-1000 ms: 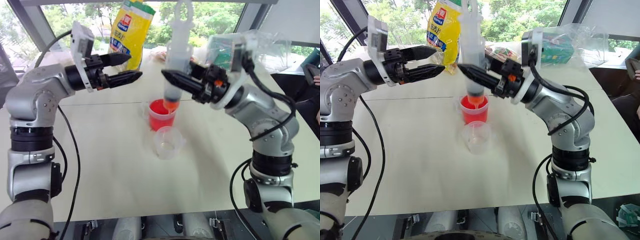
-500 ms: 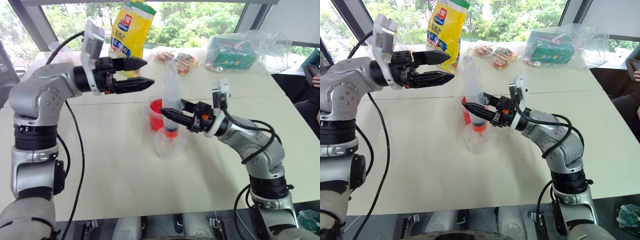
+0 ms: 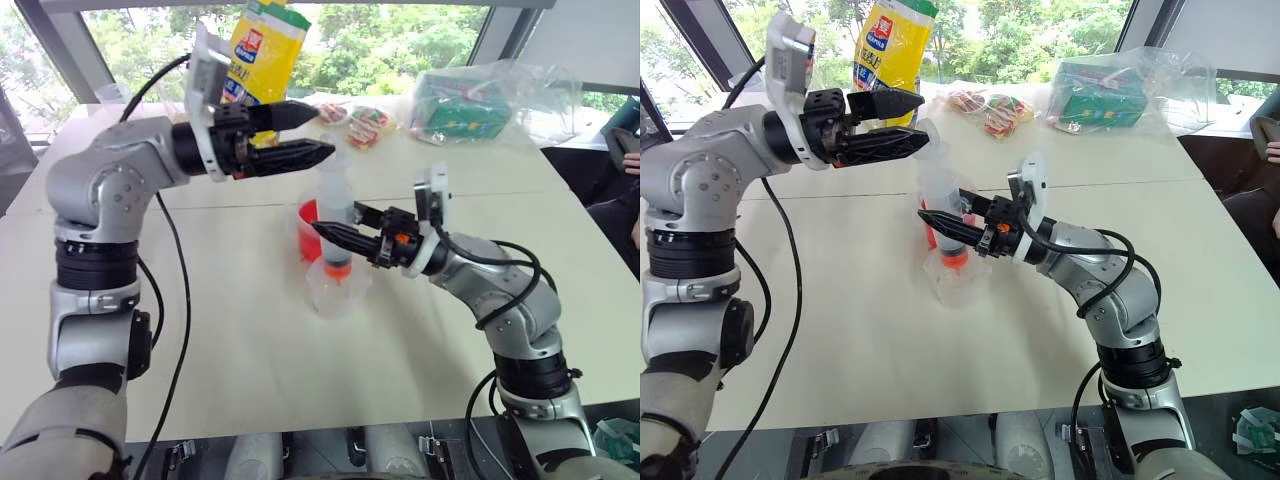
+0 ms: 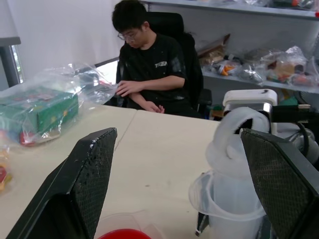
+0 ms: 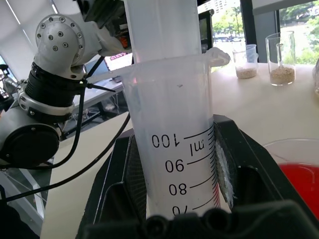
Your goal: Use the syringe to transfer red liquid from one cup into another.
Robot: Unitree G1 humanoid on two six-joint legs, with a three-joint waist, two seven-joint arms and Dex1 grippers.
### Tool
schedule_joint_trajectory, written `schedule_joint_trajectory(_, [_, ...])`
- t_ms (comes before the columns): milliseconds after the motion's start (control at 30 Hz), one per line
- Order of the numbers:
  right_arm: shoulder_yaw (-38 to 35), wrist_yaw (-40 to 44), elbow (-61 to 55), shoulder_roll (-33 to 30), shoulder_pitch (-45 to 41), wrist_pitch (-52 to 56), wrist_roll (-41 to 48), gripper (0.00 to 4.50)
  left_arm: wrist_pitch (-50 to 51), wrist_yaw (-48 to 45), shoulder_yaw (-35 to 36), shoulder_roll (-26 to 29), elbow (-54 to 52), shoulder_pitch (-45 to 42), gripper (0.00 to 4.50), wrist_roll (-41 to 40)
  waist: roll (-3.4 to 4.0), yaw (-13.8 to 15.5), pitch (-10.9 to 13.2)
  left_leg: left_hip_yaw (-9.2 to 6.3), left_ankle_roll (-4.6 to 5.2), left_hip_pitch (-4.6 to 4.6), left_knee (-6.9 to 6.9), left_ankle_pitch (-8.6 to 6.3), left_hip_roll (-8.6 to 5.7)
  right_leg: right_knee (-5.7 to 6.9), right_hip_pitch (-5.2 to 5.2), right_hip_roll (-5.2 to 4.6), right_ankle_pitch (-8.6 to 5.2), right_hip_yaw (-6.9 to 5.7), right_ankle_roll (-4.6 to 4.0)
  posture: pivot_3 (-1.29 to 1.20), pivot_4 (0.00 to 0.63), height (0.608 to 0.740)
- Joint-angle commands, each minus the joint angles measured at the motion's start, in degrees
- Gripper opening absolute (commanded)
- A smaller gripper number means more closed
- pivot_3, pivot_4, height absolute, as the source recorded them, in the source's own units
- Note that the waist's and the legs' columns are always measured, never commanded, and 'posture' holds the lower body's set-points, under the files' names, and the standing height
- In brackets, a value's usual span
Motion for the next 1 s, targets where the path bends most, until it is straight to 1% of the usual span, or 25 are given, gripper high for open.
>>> schedule_joint_trajectory(33, [-0.6, 0.43, -1.59, 0.41, -0.88, -1.43, 0.48, 1.47, -2.18, -0.04, -0.49, -0.43, -0.83, -1.19, 4.07, 1.07, 0.0, 0.01, 0.0, 0.0, 0.0, 0.0, 0.0, 0.0, 0.0, 0.0, 0.0, 0.0, 0.0, 0.0, 0.0, 0.0, 0.15, 0.74])
schedule_joint_trajectory(67, [-0.59, 0.43, -1.59, 0.41, -0.92, -1.42, 0.45, 1.47, -2.4, -0.1, -0.67, -0.61, -0.87, -1.1, 4.07, 1.2, 0.0, 0.02, 0.0, 0.0, 0.0, 0.0, 0.0, 0.0, 0.0, -0.01, 0.0, 0.0, 0.0, 0.0, 0.0, 0.0, 0.15, 0.74])
schedule_joint_trajectory(167, [-0.5, 0.45, -1.53, 0.33, -1.15, -1.38, 0.28, 1.47, -2.91, -0.88, -1.51, -1.6, -1.48, -0.81, 3.24, 1.11, 0.0, 0.07, 0.0, 0.0, 0.0, 0.0, 0.0, 0.0, 0.0, -0.01, 0.0, -0.01, 0.0, 0.0, 0.0, 0.0, 0.15, 0.74])
schedule_joint_trajectory(267, [-0.55, 0.39, -1.48, 0.36, -1.4, -1.32, 0.28, 1.47, -2.36, -1.63, -1.56, -2.04, -2.11, -0.68, 1.78, 0.36, -0.01, 0.03, 0.0, 0.01, 0.0, 0.0, 0.0, 0.0, -0.01, -0.01, 0.0, -0.01, 0.0, 0.0, 0.0, 0.0, 0.15, 0.74])
schedule_joint_trajectory(367, [-0.63, 0.36, -1.4, 0.3, -1.59, -1.32, 0.28, 1.47, -2.03, -1.79, -1.58, -2.13, -2.44, -0.31, 0.2, 0.07, 0.0, 0.03, 0.0, 0.0, 0.0, 0.0, 0.0, 0.0, 0.0, 0.0, 0.0, -0.01, 0.0, 0.0, 0.0, 0.0, 0.15, 0.74])
schedule_joint_trajectory(400, [-0.67, 0.33, -1.39, 0.28, -1.67, -1.31, 0.29, 1.47, -1.93, -1.84, -1.71, -2.13, -2.65, -0.12, 0.06, -0.03, -0.01, 0.03, 0.0, 0.0, 0.0, 0.0, 0.0, 0.0, 0.0, 0.0, 0.0, 0.0, 0.0, 0.0, 0.0, 0.0, 0.15, 0.74])
schedule_joint_trajectory(733, [-1.83, -0.25, -1.79, 0.16, -3.27, -0.47, 1.25, 1.47, -1.31, -2.0, -3.23, -1.89, -4.95, 1.39, 0.06, 0.21, 0.0, 0.02, 0.0, -0.01, 0.0, 0.0, 0.0, 0.0, 0.0, 0.0, 0.0, 0.0, 0.0, 0.0, 0.0, 0.0, 0.15, 0.74])
schedule_joint_trajectory(1000, [-4.15, -1.49, -2.14, 0.2, -6.33, 1.12, 3.37, 1.47, -1.12, -1.35, -5.14, -2.53, -8.32, 4.58, 0.06, 0.36, 0.0, 0.02, 0.0, -0.01, 0.0, 0.0, 0.0, 0.0, 0.0, 0.0, 0.0, -0.01, 0.0, 0.0, 0.0, 0.0, 0.15, 0.74])
